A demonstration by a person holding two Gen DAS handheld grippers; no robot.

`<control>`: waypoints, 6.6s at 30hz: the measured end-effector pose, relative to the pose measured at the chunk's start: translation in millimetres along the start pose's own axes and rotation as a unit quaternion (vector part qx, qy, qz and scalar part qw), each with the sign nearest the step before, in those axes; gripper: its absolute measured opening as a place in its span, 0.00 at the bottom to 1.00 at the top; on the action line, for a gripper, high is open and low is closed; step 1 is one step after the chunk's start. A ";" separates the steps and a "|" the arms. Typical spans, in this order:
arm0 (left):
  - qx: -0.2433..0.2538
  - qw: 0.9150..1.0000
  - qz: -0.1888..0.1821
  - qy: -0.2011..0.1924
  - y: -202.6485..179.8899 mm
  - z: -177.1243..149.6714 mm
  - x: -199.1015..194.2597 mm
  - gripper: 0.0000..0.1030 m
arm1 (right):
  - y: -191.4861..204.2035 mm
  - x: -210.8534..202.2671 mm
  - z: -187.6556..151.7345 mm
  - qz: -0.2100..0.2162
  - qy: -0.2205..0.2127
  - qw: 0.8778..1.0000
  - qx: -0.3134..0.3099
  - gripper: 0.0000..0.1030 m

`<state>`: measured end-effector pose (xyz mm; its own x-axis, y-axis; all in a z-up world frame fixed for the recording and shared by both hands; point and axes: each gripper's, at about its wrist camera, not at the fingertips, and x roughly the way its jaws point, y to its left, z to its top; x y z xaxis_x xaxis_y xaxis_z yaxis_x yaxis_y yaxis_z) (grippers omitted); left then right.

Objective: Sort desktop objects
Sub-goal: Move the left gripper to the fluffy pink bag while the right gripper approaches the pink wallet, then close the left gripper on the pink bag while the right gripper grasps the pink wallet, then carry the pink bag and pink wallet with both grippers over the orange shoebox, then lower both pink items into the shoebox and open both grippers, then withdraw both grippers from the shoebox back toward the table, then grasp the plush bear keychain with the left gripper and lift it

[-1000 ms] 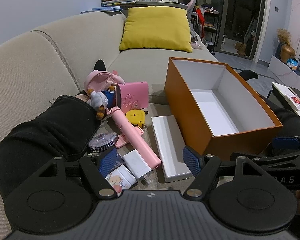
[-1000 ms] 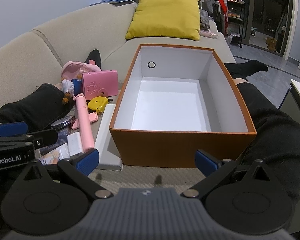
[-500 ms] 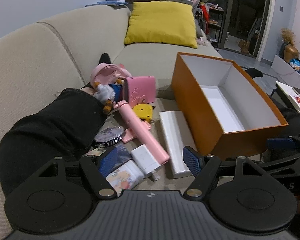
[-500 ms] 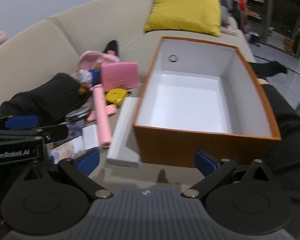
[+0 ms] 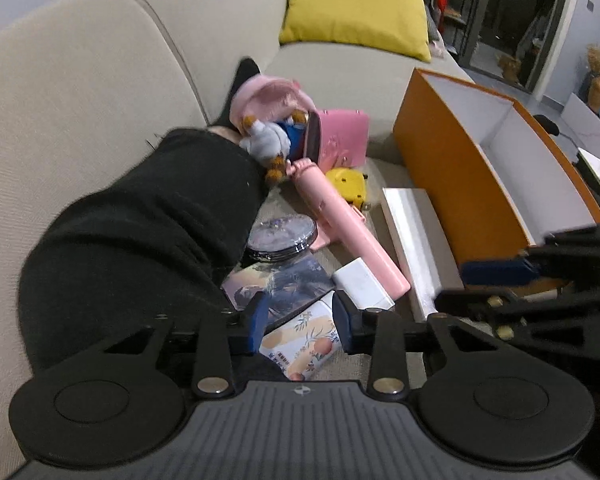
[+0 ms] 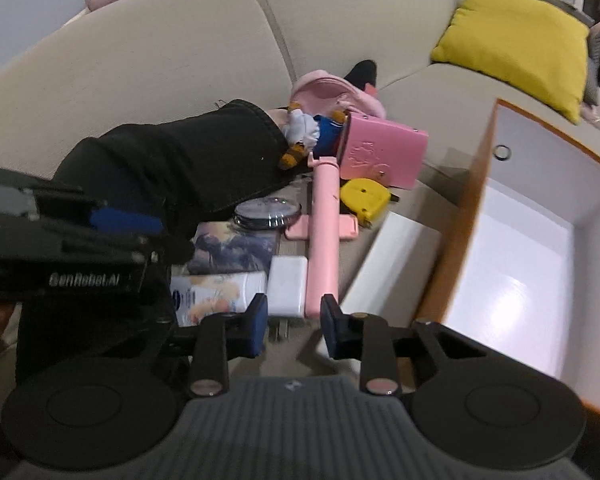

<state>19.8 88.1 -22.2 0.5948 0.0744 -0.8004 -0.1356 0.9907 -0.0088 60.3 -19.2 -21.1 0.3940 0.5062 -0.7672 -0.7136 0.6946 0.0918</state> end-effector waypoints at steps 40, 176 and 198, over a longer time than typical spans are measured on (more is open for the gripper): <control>0.250 0.962 -0.048 0.102 16.3 215.6 158.3 0.47 | -151.9 163.4 170.5 0.067 0.144 0.924 0.349 0.47; 0.099 0.990 -0.097 -0.039 -111.3 213.6 77.9 0.12 | -264.4 -33.6 89.0 -0.008 -0.044 0.974 0.221 0.22; 0.222 0.971 0.002 0.084 -8.1 173.9 145.3 0.54 | -139.2 116.8 143.0 0.054 0.108 0.979 0.167 0.28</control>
<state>245.1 110.7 -34.3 0.4515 0.0960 -0.8871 0.2390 0.9449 0.2238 288.5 16.3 -32.7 0.1698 0.4910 -0.8545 -0.5015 0.7894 0.3540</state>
